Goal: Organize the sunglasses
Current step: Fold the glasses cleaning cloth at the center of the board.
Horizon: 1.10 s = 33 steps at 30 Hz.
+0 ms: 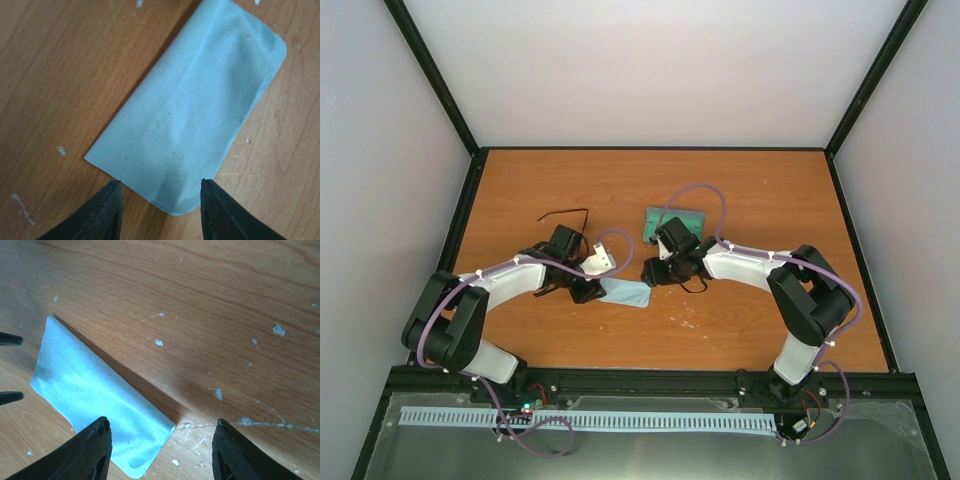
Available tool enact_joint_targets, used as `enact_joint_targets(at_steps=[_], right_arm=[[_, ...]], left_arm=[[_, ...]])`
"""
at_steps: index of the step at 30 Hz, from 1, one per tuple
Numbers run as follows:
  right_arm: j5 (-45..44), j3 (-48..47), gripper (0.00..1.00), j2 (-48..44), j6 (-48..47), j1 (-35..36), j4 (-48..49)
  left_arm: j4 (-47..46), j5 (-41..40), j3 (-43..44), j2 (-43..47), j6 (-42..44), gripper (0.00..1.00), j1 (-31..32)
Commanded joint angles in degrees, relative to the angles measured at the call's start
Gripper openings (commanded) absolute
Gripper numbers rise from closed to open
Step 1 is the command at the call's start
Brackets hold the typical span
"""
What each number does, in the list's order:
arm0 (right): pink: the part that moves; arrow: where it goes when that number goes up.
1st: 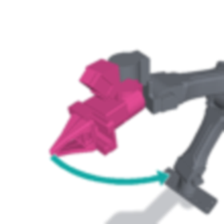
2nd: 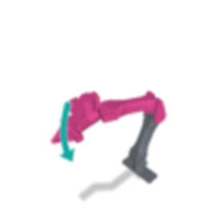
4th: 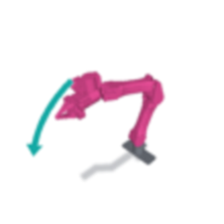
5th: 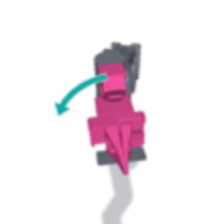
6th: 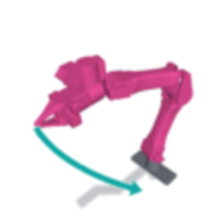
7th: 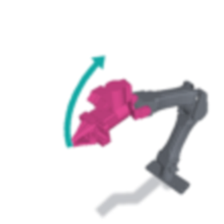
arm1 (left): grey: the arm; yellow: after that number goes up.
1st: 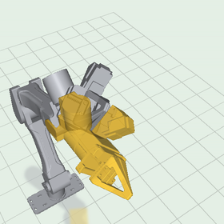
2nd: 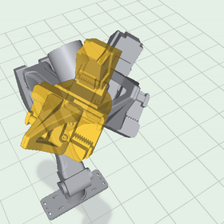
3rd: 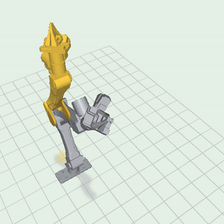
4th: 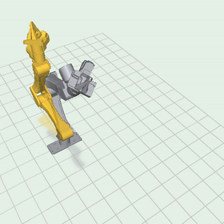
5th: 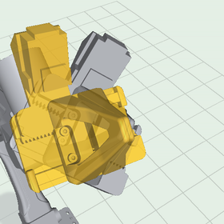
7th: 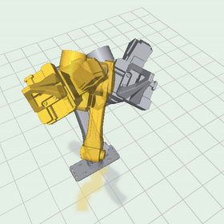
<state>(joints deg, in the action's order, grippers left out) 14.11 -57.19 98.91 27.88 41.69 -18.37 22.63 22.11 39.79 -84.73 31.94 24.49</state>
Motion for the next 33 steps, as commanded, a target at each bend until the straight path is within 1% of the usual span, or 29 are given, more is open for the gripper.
enact_joint_targets(at_steps=[1,4,10,16,20,23,27,28,33], right_arm=[[-0.2,0.4,0.54,-0.4,-1.8,0.6,-1.9],[-0.6,0.1,0.53,0.4,-3.3,1.5,-3.0],[-1.1,-3.0,0.50,4.0,-5.0,3.4,-4.8],[-2.4,-3.9,0.46,6.0,-5.2,4.4,-5.8],[-3.9,-3.8,0.46,6.2,-4.6,4.5,-5.7],[-3.7,-4.0,0.39,7.0,-4.6,4.5,-6.3],[-3.7,-3.7,0.21,7.4,-4.4,4.5,-6.3],[-3.7,-3.7,0.19,7.5,-4.4,4.5,-6.3],[-4.2,-3.7,0.12,7.5,-4.0,4.5,-6.0]], left_arm=[[-1.7,1.1,0.4,3.0,-1.5,0.46,-0.4],[-1.6,3.4,1.8,2.6,-3.2,0.48,-2.3],[-0.1,5.6,4.5,-0.9,-3.7,0.47,-5.6],[-0.5,5.2,5.0,-2.2,-3.8,0.46,-6.1],[-0.6,5.1,5.7,-3.8,-3.9,0.48,-6.0],[-0.9,4.8,6.6,-5.4,-3.8,0.51,-6.0],[-1.0,5.0,8.2,-7.3,-4.0,0.53,-6.0],[-1.0,5.1,8.6,-7.8,-4.0,0.53,-6.1],[-0.7,4.7,9.3,-9.3,-3.2,0.52,-6.0]])
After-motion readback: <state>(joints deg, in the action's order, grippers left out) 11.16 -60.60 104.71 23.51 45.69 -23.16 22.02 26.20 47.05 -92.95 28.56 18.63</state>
